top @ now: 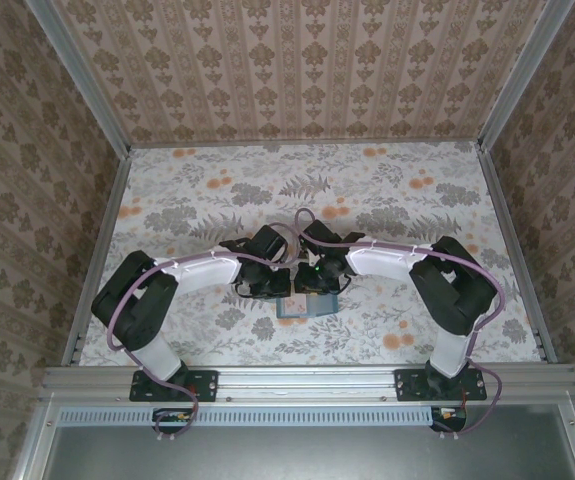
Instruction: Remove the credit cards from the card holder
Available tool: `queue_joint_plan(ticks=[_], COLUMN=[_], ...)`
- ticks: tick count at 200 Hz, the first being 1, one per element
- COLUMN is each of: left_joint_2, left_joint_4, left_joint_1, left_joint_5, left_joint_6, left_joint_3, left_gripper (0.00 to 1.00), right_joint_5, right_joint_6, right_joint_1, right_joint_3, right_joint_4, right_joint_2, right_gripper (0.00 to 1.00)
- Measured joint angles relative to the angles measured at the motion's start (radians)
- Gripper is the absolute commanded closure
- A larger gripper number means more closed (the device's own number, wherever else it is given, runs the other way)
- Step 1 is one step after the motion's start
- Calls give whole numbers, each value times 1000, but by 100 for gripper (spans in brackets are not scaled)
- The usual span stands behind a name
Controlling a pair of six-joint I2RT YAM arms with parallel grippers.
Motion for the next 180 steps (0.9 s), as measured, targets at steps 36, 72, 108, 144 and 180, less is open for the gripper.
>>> queue_joint_plan(ticks=[36,72,108,144,180], left_joint_2=[0,-2,-3,-3,-3], left_joint_4=[2,3,3,3,3], left_joint_1=[0,0,0,0,0], left_joint_5=[0,0,0,0,0], left_joint_6=[0,0,0,0,0], left_joint_3=[-3,-5,-6,-6,-6], left_gripper=[89,89,88,88,89], right_joint_5=[1,16,41,47,19], right_joint_6=[0,-4,-19,-23,-14], right_joint_1=[0,0,0,0,0], right_joint_3=[0,0,0,1,0], right_joint_4=[0,-6,-34,-43,-27], right_joint_2=[0,0,0,-8,-26], right_gripper=[73,73,73,74,76])
